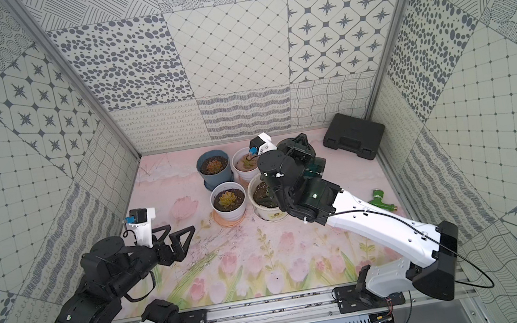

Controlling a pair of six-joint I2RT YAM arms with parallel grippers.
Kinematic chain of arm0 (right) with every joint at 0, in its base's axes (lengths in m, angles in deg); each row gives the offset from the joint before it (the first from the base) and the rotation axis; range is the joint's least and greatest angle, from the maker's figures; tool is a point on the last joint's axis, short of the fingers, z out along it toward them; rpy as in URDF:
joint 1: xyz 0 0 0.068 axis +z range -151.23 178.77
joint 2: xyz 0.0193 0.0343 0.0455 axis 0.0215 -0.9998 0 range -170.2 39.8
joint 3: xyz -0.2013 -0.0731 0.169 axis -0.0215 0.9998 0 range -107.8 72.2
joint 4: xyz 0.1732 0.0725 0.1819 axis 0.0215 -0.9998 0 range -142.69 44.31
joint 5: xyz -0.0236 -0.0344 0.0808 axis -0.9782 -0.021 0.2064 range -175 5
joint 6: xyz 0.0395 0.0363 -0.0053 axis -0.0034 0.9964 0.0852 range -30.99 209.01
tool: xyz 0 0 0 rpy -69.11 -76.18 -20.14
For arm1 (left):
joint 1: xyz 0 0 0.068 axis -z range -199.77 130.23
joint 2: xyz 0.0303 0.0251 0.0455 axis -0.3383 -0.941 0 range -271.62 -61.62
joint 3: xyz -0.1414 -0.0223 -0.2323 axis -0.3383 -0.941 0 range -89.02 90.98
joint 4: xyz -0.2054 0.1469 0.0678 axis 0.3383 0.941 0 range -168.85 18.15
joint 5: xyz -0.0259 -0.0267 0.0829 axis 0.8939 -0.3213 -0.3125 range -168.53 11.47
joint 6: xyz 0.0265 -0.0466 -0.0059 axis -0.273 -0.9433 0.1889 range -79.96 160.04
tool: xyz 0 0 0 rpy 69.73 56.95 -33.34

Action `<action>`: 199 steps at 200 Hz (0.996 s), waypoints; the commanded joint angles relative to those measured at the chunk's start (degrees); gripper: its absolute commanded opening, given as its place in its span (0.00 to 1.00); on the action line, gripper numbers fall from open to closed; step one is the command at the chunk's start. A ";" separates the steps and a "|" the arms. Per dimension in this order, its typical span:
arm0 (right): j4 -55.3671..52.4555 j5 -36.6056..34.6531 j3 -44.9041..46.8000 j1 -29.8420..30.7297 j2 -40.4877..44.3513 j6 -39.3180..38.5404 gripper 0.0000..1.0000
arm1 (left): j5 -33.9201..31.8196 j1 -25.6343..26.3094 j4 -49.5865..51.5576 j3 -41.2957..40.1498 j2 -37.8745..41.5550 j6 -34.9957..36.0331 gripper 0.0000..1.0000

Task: Water the succulent around the soil edge
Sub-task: Water the soil of the potted plant with water.

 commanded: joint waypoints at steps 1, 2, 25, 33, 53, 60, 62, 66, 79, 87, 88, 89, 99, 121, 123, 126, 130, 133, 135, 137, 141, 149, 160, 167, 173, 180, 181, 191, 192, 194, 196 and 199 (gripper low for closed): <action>3.16 0.40 -2.61 -1.73 -0.37 5.51 0.00 | 0.09 -0.13 -2.11 -0.35 0.47 1.45 0.99; 3.15 0.40 -2.60 -1.80 -0.33 5.67 0.00 | 0.09 -0.13 -2.08 -0.36 0.39 1.45 0.99; 3.15 -0.47 -0.63 -2.99 1.87 9.15 0.00 | 0.18 -0.13 -2.15 -0.38 0.63 1.45 0.99; 3.15 -1.15 0.52 -3.15 2.91 10.34 0.00 | 0.30 -0.13 -2.14 -0.44 0.61 1.45 0.99; 3.07 -2.37 4.36 -3.58 7.16 14.72 0.00 | 0.58 -0.14 -2.37 -0.45 0.51 1.32 0.99; 2.86 -2.71 6.03 -3.70 8.75 16.68 0.00 | 0.70 -0.21 -2.33 -0.44 0.42 1.36 0.99; 2.86 -2.84 6.49 -3.76 9.18 17.22 0.00 | 0.64 -0.19 -2.36 -0.46 0.40 1.36 0.99; 2.66 -2.99 7.42 -3.84 10.11 18.39 0.00 | 0.63 -0.13 -2.32 -0.46 0.40 1.34 0.99; 2.41 -3.38 10.79 -4.13 12.72 21.73 0.00 | 0.72 -0.13 -2.43 -0.40 0.30 1.36 0.99; 2.36 -3.75 12.87 -4.40 14.24 23.56 0.00 | 0.78 -0.12 -2.42 -0.53 0.25 1.36 0.99; 2.36 -3.79 13.14 -4.41 14.45 23.83 0.00 | 0.74 -0.12 -2.41 -0.54 0.24 1.36 0.99; 2.41 -3.80 13.40 -4.51 14.60 24.02 0.00 | 0.77 -0.13 -2.41 -0.55 0.27 1.36 0.99; 2.33 -4.00 15.88 -4.90 16.39 26.53 0.00 | 0.71 -0.13 -2.49 -0.51 0.14 1.28 0.99; 1.27 -3.70 20.84 -5.32 20.46 34.36 0.00 | 0.57 -0.12 -2.67 -0.59 -0.47 0.93 0.99; 0.97 -3.64 21.17 -5.37 20.83 35.33 0.00 | 0.54 -0.12 -2.67 -0.63 -0.48 0.93 0.99; 0.31 -3.45 21.73 -5.35 21.38 37.05 0.00 | 0.51 -0.08 -2.67 -0.64 -0.64 0.93 0.99; -0.92 -3.19 22.46 -5.39 22.15 39.60 0.00 | 0.47 -0.09 -2.72 -0.60 -0.80 0.93 0.99; -1.87 -3.06 22.89 -5.39 22.72 41.57 0.00 | 0.45 -0.20 -2.74 -0.63 -0.84 0.88 0.99; -2.52 -2.91 23.16 -5.39 23.00 42.89 0.00 | 0.40 -0.14 -2.69 -0.59 -0.98 0.91 0.99; -3.12 -2.91 23.51 -5.35 23.60 44.21 0.00 | 0.41 -0.20 -2.67 -0.63 -0.98 0.92 0.99; -4.28 -2.66 24.30 -5.38 24.69 46.54 0.00 | 0.28 -0.13 -2.69 -0.64 -1.12 0.92 0.99; -5.50 -1.69 26.08 -5.36 27.16 51.14 0.00 | 0.02 -0.14 -2.67 -0.64 -1.24 0.93 0.99; -5.97 -0.14 28.85 -5.39 31.28 56.04 0.00 | -0.42 -0.17 -2.67 -0.66 -1.38 0.84 0.99; -6.03 0.77 30.45 -5.48 34.05 58.52 0.00 | -0.66 -0.13 -2.74 -0.75 -1.35 0.90 0.99; -6.02 1.41 31.62 -5.68 36.19 60.02 0.00 | -0.92 -0.13 -2.76 -0.87 -1.30 0.85 0.99; -6.05 1.42 32.85 -6.23 38.32 61.58 0.00 | -1.20 -0.09 -2.88 -0.92 -1.42 0.89 0.99; -6.02 2.31 32.97 -6.34 38.57 61.78 0.00 | -1.26 -0.11 -2.86 -0.91 -1.39 0.86 0.99; -6.08 4.87 34.57 -7.26 41.19 63.94 0.00 | -1.43 -0.13 -2.85 -0.91 -1.68 0.91 0.99; -6.17 5.09 34.71 -7.38 41.46 64.19 0.00 | -1.50 -0.13 -2.85 -0.95 -1.70 0.88 0.99; -6.16 5.53 35.01 -7.60 41.95 64.83 0.00 | -1.52 -0.10 -2.85 -0.98 -1.71 0.91 0.99; -6.19 5.94 35.37 -7.81 42.46 65.42 0.00 | -1.56 -0.10 -2.85 -0.99 -1.76 0.92 0.99; -6.17 6.58 35.88 -8.19 43.16 66.40 0.00 | -1.57 -0.11 -2.88 -0.95 -1.87 0.92 0.99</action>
